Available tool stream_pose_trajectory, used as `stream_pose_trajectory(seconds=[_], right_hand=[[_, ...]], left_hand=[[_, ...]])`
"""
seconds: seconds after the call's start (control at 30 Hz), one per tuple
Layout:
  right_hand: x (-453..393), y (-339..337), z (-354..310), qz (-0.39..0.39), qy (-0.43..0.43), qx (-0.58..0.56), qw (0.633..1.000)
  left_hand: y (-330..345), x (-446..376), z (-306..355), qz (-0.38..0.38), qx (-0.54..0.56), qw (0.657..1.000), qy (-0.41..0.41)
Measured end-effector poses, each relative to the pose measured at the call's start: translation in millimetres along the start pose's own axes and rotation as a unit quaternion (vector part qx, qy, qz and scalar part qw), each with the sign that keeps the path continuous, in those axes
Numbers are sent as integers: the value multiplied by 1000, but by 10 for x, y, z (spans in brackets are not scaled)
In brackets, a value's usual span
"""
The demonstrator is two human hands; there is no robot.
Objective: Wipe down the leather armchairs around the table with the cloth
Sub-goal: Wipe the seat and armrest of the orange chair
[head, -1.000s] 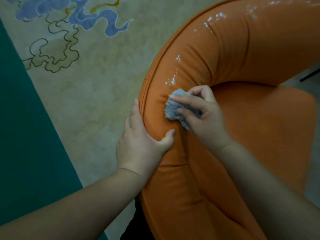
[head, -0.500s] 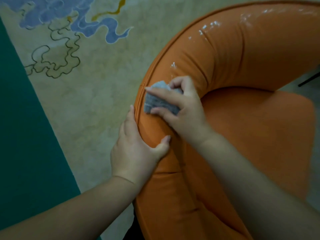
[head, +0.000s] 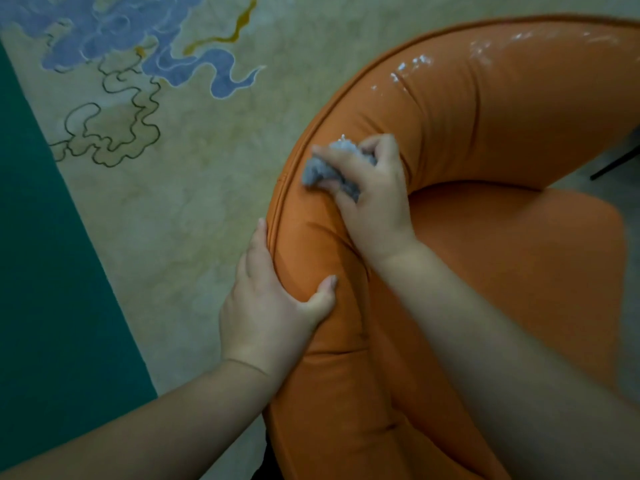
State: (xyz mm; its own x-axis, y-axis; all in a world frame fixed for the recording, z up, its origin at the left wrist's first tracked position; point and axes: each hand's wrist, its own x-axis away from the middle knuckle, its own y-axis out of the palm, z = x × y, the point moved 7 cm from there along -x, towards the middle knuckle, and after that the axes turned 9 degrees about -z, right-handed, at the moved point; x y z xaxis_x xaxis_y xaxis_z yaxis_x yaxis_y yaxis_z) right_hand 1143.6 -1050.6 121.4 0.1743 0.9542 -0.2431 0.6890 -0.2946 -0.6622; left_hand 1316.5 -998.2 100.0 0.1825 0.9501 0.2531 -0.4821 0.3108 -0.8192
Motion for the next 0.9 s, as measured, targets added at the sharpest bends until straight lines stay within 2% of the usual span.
stream_pose_trajectory(seconds=[0.17,0.33,0.43,0.5,0.57,0.63,0.7,0.9], right_hand=[[-394,-58,184,48,77,-14,996],[378,106,-92,9,11,-83,996],[250,76,-89,-19,-17,-57,998],[-131,-33,28,8,10,-20,1000],[-480,-164,179,52,60,-39,996],[-599,-170,244,63,92,-42,993],[-460,-85,223,49,89,-13,995],[371,92,223,-9,92,-132,987]], left_hand=[[-17,2,21,0,-2,1000,-2],[1,7,19,-1,1,1000,-2],[-5,7,3,6,5,1000,1],[3,10,3,8,3,1000,4],[3,12,13,10,5,1000,8],[5,8,4,13,7,1000,9],[7,7,-12,16,3,1000,7],[2,9,-16,16,6,1000,-3]])
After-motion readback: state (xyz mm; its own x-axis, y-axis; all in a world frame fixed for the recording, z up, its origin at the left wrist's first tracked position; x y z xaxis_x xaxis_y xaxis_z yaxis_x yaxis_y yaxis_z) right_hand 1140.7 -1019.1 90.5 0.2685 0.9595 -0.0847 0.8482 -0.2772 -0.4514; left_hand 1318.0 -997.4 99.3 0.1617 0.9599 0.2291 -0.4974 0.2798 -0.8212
